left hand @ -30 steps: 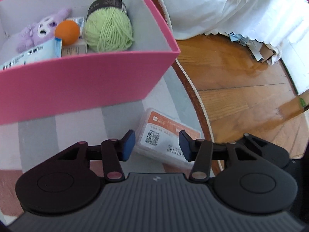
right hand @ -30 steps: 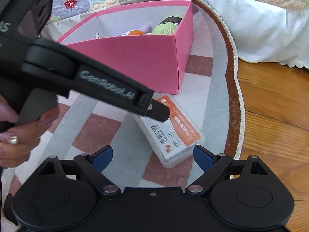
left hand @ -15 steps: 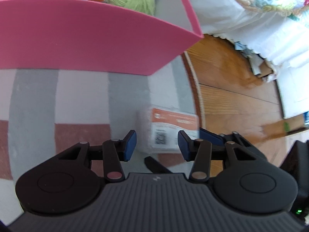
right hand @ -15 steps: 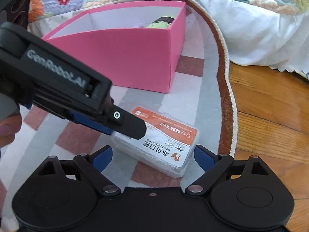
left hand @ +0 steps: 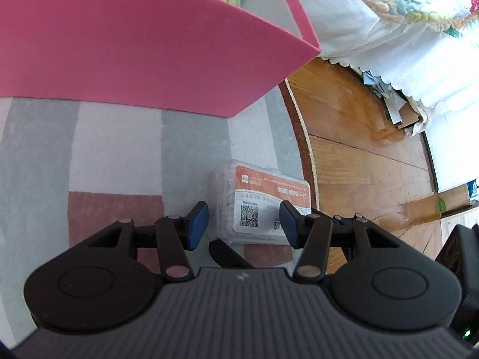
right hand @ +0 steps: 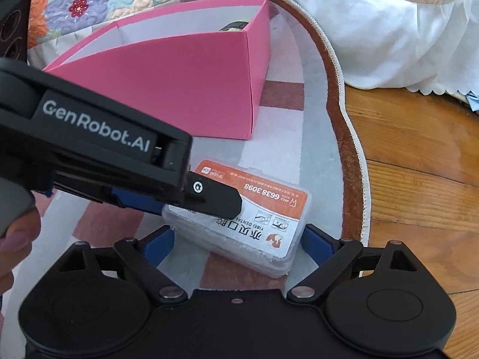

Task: Organize objects
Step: 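Lower the left tool and grasp the clear plastic box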

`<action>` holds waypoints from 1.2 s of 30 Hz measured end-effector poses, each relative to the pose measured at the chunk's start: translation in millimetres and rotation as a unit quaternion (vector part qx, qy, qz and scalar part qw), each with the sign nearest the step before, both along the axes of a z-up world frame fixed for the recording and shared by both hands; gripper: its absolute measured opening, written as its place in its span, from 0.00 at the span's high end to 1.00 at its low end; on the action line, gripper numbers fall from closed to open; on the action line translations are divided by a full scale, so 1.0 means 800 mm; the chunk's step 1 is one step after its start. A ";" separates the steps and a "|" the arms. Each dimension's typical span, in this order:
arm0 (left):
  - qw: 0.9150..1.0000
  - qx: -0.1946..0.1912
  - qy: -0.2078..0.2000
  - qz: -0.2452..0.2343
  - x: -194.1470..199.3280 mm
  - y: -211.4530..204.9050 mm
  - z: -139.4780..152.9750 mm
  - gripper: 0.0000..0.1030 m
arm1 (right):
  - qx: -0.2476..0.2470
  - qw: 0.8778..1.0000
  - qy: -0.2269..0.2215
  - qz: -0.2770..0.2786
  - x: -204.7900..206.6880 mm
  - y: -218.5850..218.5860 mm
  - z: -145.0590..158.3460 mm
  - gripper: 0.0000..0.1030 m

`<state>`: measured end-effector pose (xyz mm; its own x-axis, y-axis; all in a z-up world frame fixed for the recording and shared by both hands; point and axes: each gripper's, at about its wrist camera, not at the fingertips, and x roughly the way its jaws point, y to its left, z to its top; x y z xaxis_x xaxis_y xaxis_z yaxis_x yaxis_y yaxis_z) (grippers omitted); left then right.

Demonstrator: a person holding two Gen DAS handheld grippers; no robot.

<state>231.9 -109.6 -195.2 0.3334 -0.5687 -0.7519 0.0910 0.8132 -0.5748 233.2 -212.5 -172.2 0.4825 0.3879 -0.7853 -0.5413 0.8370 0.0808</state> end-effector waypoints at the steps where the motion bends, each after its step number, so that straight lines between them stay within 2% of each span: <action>1: 1.000 -0.001 0.001 0.001 0.000 0.000 0.000 0.50 | -0.001 1.000 -0.004 -0.001 -0.001 0.001 -0.001 0.08; 5: 1.000 0.001 -0.006 0.001 -0.002 0.000 0.000 0.51 | -0.012 1.000 -0.022 -0.006 -0.012 0.004 0.000 0.12; 9: 1.000 0.018 -0.014 -0.006 -0.005 -0.005 0.006 0.52 | -0.019 1.000 -0.019 -0.006 -0.012 0.005 0.004 0.16; 16: 0.999 0.041 -0.013 -0.014 -0.021 -0.007 0.015 0.52 | -0.036 0.999 -0.004 0.011 -0.019 0.011 0.011 0.17; 23: 0.998 0.060 -0.010 -0.017 -0.050 0.004 0.030 0.52 | -0.040 0.998 0.032 0.029 -0.032 0.017 0.024 0.17; 28: 0.997 0.068 0.013 -0.020 -0.077 0.024 0.057 0.52 | -0.050 0.996 0.036 0.066 -0.061 0.026 0.045 0.17; 36: 0.997 0.075 -0.014 -0.010 -0.129 0.054 0.127 0.52 | -0.076 0.990 -0.004 0.116 -0.116 0.046 0.106 0.18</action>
<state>129.1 -66.2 -93.7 0.3458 -0.4563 -0.8199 0.1217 0.8882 -0.4430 140.3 -175.7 -87.7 0.4007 0.3658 -0.8400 -0.7204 0.6923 -0.0422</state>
